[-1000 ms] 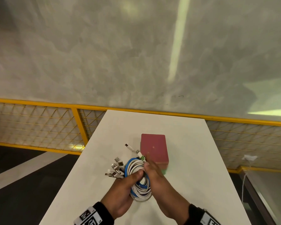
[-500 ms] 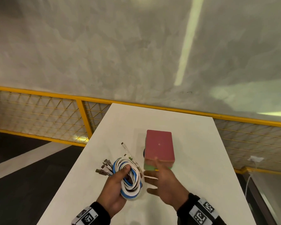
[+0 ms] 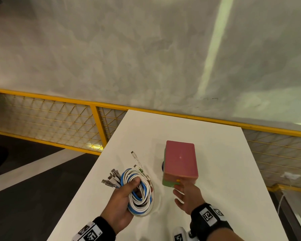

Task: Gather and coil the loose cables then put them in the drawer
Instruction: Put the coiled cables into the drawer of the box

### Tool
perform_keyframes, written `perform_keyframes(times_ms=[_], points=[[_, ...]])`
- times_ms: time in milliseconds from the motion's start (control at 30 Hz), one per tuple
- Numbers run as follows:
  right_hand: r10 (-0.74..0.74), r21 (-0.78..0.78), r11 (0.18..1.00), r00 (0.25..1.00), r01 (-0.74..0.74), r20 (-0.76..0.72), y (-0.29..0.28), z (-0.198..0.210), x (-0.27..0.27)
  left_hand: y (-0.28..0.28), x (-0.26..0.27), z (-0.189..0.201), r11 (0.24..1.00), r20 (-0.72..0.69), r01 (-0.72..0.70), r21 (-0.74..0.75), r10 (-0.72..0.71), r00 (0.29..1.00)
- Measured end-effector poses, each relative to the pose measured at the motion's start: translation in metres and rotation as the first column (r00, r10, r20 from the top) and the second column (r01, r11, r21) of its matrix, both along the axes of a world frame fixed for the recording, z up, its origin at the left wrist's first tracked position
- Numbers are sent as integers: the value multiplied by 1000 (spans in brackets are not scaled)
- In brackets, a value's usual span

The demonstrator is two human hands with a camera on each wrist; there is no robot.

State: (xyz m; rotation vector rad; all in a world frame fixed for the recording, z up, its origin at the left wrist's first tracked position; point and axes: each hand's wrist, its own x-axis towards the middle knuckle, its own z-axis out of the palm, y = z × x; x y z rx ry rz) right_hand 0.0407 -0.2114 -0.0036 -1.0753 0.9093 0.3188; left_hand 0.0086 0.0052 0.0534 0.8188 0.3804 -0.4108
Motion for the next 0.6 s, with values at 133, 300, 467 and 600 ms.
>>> perform_keyframes(times_ms=[133, 300, 467, 600], points=[[8, -20, 1000, 1000, -8, -10, -1, -1, 0, -1, 1, 1, 1000, 6, 4, -1, -4, 1000], [40, 0, 999, 996, -40, -77, -2, -8, -34, -8, 1, -1, 999, 37, 38, 34, -39, 999], [107, 47, 994, 989, -103, -106, -3, -18, -70, -22, -2, -10, 996, 3, 58, 63, -59, 998], [159, 37, 987, 981, -156, -114, -2, -18, -82, -31, -6, -13, 991, 7, 91, 98, -92, 996]])
